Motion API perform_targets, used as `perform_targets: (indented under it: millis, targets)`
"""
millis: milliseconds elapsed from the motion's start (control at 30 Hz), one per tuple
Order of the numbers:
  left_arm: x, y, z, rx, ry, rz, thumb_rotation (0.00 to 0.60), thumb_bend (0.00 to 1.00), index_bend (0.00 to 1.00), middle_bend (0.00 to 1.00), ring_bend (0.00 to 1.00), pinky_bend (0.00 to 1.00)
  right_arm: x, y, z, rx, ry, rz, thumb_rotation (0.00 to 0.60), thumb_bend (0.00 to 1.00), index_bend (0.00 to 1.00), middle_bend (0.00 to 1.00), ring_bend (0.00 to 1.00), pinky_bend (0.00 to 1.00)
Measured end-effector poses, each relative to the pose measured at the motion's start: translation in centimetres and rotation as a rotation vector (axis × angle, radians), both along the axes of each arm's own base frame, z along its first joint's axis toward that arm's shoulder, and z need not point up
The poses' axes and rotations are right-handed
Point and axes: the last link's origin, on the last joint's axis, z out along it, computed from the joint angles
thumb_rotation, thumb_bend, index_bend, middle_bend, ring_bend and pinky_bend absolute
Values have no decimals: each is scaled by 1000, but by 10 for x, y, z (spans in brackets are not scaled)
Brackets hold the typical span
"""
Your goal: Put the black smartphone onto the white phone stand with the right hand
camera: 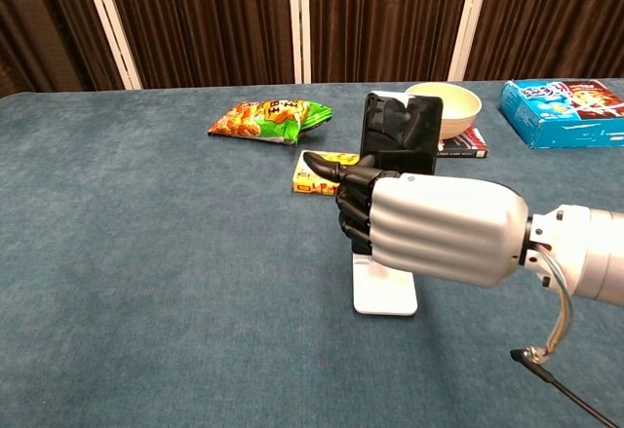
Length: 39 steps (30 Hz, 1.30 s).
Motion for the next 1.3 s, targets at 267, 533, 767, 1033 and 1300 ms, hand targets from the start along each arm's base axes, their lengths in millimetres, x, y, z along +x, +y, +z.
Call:
perform_targets:
  millis: [267,533,767,1033,1300]
  targets:
    - [1,-1,0,1,-3,-2,600,0,0,0,0,0,-3,5,-3,14,14,-10,600,483,363,264,215,63]
    - [1,-1,1,1,-2,-4,600,0,0,0,0,0,-2,7,-1,2,-21,-47,600,387,89,30,0,0]
    - [1,-1,0,-2,0,-5,600,0,0,0,0,0,-1,11,4,-2,-54,-56,600,382,74,15,0,0]
    - [2,-2,0,-1,-3,-8,600,0,0,0,0,0,-2,11,25,31,-141,-77,600,383,78,21,0,0]
    - [4,-3,0,-2,-8,-18,600,0,0,0,0,0,-13,8,62,132,-301,-100,600,294,64,24,0,0]
